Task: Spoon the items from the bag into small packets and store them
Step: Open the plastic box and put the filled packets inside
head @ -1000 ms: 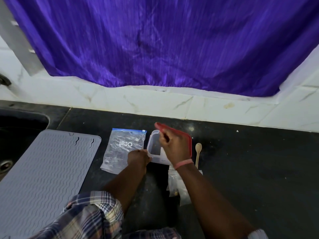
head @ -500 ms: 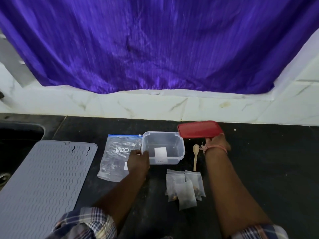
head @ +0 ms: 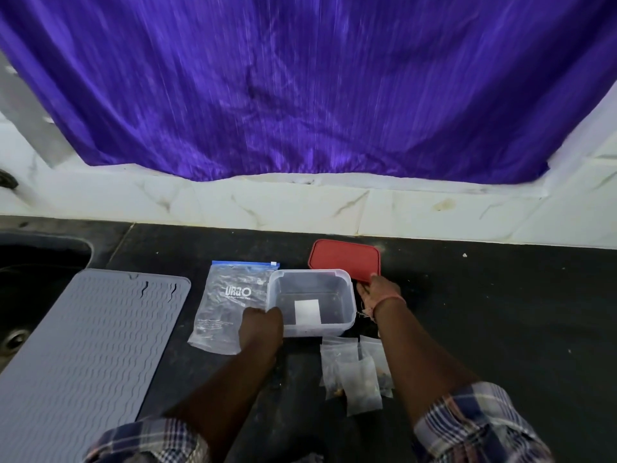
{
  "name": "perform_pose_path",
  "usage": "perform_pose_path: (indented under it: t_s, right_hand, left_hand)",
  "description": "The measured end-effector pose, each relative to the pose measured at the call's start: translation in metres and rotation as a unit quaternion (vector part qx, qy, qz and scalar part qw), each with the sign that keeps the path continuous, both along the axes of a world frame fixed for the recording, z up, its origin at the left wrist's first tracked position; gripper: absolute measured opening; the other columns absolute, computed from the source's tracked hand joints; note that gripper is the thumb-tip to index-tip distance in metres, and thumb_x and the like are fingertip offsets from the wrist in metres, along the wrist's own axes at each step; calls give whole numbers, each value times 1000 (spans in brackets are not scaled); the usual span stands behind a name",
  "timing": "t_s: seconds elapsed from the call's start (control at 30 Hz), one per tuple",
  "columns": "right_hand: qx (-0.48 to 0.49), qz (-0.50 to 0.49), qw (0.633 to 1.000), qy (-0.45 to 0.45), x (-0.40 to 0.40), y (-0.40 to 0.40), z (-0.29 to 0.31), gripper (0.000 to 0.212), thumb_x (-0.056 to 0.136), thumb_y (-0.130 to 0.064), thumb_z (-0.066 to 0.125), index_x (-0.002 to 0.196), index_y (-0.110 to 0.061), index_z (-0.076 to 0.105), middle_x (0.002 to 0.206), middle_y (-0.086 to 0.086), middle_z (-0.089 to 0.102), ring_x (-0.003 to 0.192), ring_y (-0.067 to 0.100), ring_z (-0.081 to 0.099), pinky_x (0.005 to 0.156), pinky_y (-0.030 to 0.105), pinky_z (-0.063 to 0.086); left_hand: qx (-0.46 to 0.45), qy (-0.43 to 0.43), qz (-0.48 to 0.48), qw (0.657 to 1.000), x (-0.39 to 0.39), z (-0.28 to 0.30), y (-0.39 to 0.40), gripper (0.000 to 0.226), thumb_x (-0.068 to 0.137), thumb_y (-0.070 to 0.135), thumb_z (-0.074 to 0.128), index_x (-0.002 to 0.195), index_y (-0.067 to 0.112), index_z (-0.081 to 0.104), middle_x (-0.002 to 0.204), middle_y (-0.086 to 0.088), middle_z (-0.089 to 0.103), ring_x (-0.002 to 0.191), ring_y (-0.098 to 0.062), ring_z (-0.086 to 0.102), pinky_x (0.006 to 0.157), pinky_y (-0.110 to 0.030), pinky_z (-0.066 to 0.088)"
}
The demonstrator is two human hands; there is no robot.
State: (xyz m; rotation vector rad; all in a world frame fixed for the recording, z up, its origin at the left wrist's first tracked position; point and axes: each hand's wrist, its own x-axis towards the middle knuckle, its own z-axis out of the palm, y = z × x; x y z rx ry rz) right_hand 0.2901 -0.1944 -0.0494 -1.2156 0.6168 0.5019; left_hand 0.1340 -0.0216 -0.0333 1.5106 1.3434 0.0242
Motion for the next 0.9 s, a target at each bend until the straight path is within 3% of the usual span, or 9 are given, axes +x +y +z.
perform_pose_path:
  t_s: [0.1,0.2,0.3,0.37,0.43,0.5,0.73,0.8,0.9]
  right_hand:
    - [-70,36,997,7,4,-4,-1,38,101,-11,46,137,1,49,112,5,59,82,19,65,75,32,60]
    - [-199,76,977,-16,-4,-15,-7,25,90,-22,56,101,-2,68,92,15,71,75,26,71,77,48,62]
    - [-397,177,896,-96,-49,-21,12,31,85,-28,57,95,-1,68,92,13,70,82,34,70,78,42,60]
    - [-481,249,831,-123,-76,-28,12,28,87,-26,63,96,-1,70,95,14,71,93,35,69,78,32,53]
    - [-495,318,801,-114,-96,-32,5,28,86,-30,67,95,-4,71,98,15,72,96,33,69,77,29,50]
    - [-491,345,794,-98,-110,-35,-5,31,84,-31,68,104,-7,68,108,14,70,102,32,67,78,27,48]
    - [-499,368,777,-112,-128,-49,-2,33,93,-12,57,124,-3,65,127,16,65,119,29,61,99,29,46]
    - [-499,383,769,-111,-129,-54,2,31,92,-13,63,122,-3,67,123,13,68,117,27,63,96,26,47]
    - [-430,412,795,-114,-131,-59,18,17,85,-12,75,98,-2,73,92,6,73,99,24,69,75,15,51]
  left_hand:
    - [10,-18,3,1000,-1,2,-1,44,92,28,62,131,10,53,117,-15,63,101,-33,65,90,-49,59]
    - [30,-36,-1,999,-2,9,-10,54,91,30,65,136,7,46,133,-19,56,117,-37,58,102,-51,51]
    - [157,-19,-12,987,-11,18,-24,59,91,27,68,138,3,41,140,-23,48,128,-39,49,109,-48,41]
    - [288,-80,-82,951,-19,18,-33,34,90,20,66,118,6,54,120,-18,58,114,-35,55,96,-46,46]
    - [340,-155,-138,917,-24,12,-43,13,86,11,64,96,10,56,98,-11,59,94,-32,57,79,-44,48]
    - [342,-189,-155,907,-27,11,-53,13,83,8,63,92,12,56,93,-8,58,88,-30,57,74,-44,49]
    - [297,-137,-68,943,-37,2,-49,26,81,9,69,104,18,62,115,-12,63,108,-37,56,92,-46,47]
    - [315,-143,-99,933,-45,-3,-50,28,81,8,70,105,19,61,116,-11,62,109,-35,54,92,-47,48]
    - [338,-176,-134,915,-51,-7,-55,27,80,7,69,104,18,61,115,-11,61,108,-33,52,90,-45,47]
